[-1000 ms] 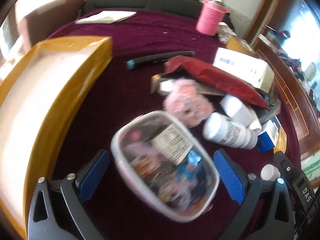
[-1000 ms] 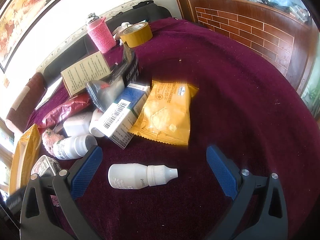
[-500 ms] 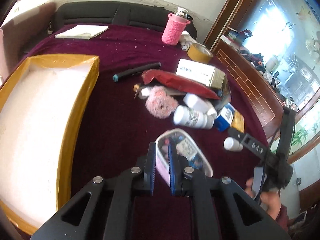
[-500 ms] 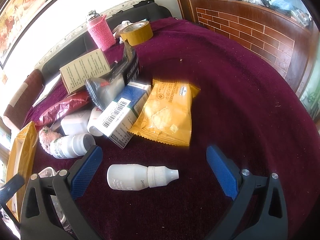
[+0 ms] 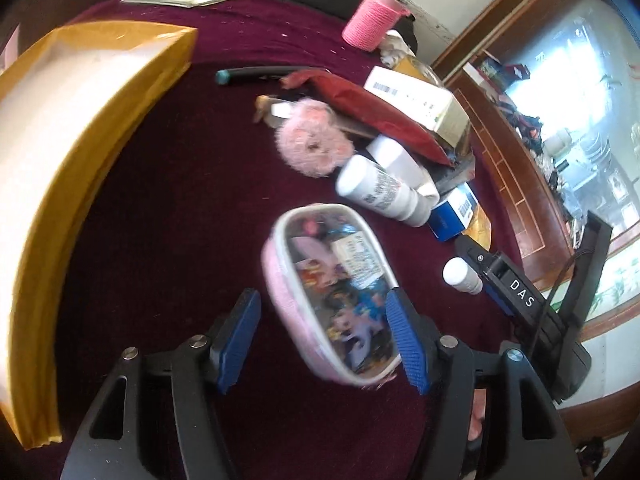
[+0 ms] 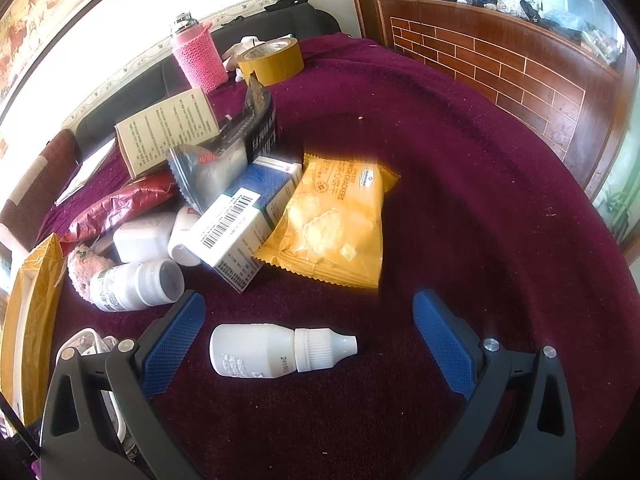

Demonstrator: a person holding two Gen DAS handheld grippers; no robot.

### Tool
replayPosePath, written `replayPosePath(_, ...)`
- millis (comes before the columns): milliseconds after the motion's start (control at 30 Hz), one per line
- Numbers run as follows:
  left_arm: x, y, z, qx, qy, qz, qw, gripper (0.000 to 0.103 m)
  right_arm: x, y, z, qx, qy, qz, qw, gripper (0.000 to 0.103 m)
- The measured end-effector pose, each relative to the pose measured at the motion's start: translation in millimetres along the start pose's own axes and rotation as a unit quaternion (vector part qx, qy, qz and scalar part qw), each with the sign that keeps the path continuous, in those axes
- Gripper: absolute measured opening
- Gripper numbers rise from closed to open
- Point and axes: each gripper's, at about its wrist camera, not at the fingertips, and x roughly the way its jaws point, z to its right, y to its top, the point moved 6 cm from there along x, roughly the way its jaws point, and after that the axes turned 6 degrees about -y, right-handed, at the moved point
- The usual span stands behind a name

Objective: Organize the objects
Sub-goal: 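Lower the left gripper onto the pink cartoon pouch and close it, then carry the pouch with the left gripper while the right gripper grasps a black marker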

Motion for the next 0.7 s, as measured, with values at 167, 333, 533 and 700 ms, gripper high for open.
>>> replayPosePath(167,20,3,26,0.063,0.053,0.037,0.9959,0.065,0,0,0,0.005,0.007,0.001,1.000,0.103)
replayPosePath(333,38,0,51,0.119,0.005,0.013,0.9929,0.032,0,1,0,0.013,0.014,0.002,1.000,0.103)
replayPosePath(533,-7,-1,46,0.126,-0.037,0.030,0.9909,0.025,0,2,-1,0.012,0.013,0.002,1.000,0.103)
replayPosePath(700,-89,7,11,0.101,-0.071,0.093,0.9880,0.025,-1,3,1,0.017,0.019,0.000,1.000,0.103)
